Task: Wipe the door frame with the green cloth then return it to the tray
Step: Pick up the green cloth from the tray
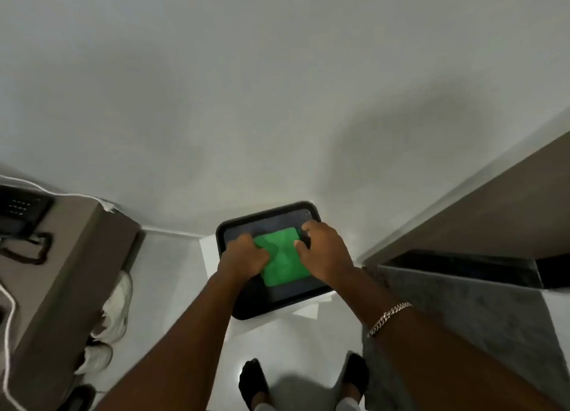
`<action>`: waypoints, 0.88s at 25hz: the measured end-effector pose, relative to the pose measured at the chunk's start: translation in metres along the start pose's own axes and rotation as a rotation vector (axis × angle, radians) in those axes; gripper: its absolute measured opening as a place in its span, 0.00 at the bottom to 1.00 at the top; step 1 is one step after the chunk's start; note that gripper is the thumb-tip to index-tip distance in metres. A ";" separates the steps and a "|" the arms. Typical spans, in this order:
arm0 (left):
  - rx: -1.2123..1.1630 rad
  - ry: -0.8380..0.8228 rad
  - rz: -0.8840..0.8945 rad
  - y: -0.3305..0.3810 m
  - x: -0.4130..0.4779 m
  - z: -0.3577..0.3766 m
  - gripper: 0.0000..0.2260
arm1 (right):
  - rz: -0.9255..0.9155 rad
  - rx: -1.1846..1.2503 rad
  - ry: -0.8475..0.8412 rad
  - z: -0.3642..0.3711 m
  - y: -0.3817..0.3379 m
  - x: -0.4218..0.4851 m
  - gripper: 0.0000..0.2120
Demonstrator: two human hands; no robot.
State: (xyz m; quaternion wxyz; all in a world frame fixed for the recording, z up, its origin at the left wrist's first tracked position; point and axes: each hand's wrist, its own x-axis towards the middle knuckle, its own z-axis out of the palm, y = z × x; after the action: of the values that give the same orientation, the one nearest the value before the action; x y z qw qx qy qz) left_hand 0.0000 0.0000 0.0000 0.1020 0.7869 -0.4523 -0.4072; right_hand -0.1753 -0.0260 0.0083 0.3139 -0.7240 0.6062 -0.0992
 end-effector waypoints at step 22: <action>-0.705 -0.255 0.948 0.321 -0.156 -0.087 0.16 | -0.202 0.709 1.070 -0.285 -0.053 -0.080 0.23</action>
State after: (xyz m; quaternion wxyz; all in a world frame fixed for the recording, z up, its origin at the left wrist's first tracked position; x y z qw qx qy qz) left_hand -0.1785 -0.0776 0.3121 0.4722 0.3632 -0.6001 -0.5339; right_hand -0.3012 -0.0421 0.2808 0.1778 -0.4804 0.5383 -0.6692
